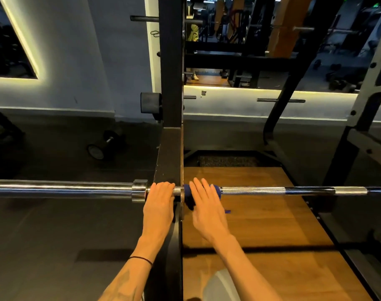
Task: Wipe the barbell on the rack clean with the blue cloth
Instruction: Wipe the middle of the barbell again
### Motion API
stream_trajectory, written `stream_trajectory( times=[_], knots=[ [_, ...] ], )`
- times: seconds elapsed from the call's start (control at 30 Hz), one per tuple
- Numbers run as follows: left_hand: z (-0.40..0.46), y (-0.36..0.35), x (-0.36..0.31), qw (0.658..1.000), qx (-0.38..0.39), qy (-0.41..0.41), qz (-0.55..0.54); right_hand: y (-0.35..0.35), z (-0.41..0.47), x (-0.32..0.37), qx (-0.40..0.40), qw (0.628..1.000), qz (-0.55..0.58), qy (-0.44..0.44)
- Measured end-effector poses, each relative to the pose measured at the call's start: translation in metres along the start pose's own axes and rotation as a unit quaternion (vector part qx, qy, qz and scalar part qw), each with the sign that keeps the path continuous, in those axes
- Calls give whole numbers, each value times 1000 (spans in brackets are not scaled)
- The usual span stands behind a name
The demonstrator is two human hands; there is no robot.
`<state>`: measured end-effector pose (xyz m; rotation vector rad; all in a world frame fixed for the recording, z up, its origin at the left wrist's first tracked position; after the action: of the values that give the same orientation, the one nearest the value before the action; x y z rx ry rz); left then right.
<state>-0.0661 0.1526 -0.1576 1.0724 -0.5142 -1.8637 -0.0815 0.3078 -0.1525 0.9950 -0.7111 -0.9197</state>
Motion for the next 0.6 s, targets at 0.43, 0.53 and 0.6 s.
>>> stream_trajectory(
  times=[0.43,0.53,0.6],
  knots=[
    [-5,0,-13,999,23,25,17,-3,-18,-58,-91,959,-29,-266],
    [0,2,-11,999,30,24,25,-17,-5,-17,-62,986,-43,-150],
    [3,2,-10,999,37,19,35,-22,2,2,-39,996,-48,-61]
  ],
)
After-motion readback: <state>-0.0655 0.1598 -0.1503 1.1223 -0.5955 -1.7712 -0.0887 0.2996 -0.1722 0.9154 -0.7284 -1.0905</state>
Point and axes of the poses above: each hand's wrist, its own z-axis towards the middle knuckle, its own y-axis out of the back of the hand, x = y × z, the point moved 3 cm from there along z, towards the middle knuckle, and after that the axes turned 5 degrees about -z, right-handed, at the moved point
